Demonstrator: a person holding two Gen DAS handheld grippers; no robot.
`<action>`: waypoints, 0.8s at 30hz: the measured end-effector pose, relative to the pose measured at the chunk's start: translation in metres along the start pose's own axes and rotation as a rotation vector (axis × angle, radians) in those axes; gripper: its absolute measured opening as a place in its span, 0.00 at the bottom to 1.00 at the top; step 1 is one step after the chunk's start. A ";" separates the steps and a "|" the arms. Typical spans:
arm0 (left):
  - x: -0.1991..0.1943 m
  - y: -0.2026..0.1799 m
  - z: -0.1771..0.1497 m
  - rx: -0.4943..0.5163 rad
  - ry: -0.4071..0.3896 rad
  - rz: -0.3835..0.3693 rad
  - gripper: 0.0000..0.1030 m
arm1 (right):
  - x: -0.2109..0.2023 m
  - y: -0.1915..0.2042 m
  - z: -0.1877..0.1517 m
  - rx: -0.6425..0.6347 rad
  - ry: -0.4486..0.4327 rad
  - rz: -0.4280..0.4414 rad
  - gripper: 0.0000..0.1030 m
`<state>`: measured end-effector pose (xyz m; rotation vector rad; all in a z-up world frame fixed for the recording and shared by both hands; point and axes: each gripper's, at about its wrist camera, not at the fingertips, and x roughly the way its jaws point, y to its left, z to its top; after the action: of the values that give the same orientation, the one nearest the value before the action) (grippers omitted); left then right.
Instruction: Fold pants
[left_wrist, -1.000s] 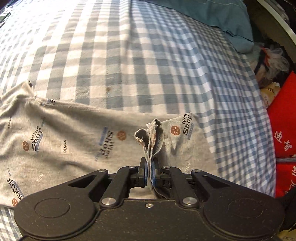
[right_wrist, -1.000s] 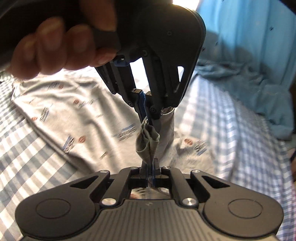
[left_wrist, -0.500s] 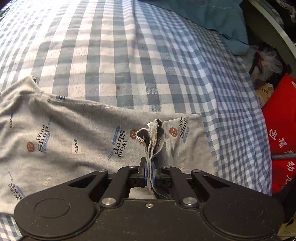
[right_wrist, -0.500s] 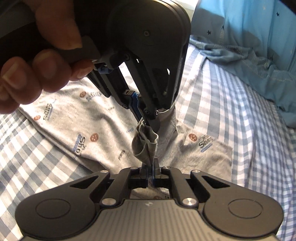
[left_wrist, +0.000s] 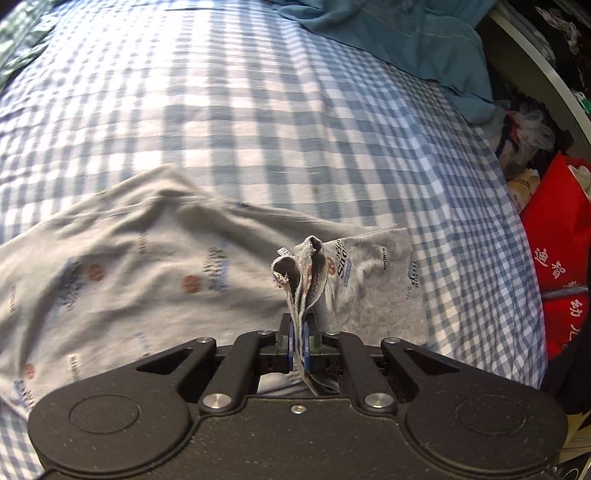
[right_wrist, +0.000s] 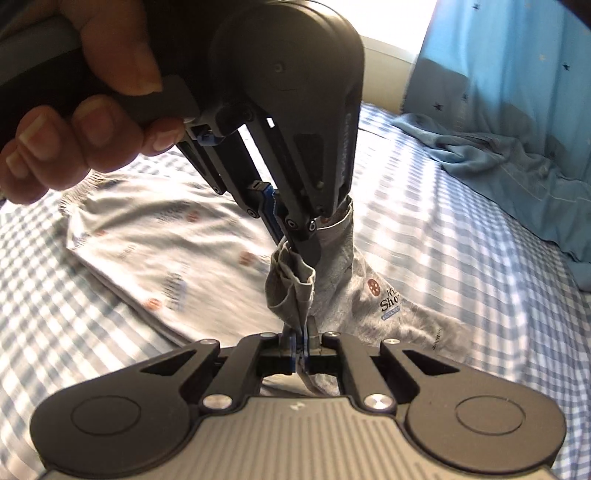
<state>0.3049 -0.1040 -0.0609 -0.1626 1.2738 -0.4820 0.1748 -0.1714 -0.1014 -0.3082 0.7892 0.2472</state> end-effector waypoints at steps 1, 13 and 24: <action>-0.003 0.011 -0.003 -0.011 0.002 0.007 0.04 | 0.003 0.007 0.003 -0.002 0.003 0.011 0.03; 0.017 0.083 -0.023 -0.068 0.025 0.041 0.04 | 0.046 0.060 0.015 -0.017 0.089 0.084 0.04; 0.030 0.085 -0.038 -0.050 -0.034 0.252 0.77 | 0.039 0.009 -0.027 0.013 0.149 0.025 0.80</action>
<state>0.2972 -0.0358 -0.1310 -0.0509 1.2537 -0.2308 0.1809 -0.1691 -0.1489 -0.3074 0.9418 0.2446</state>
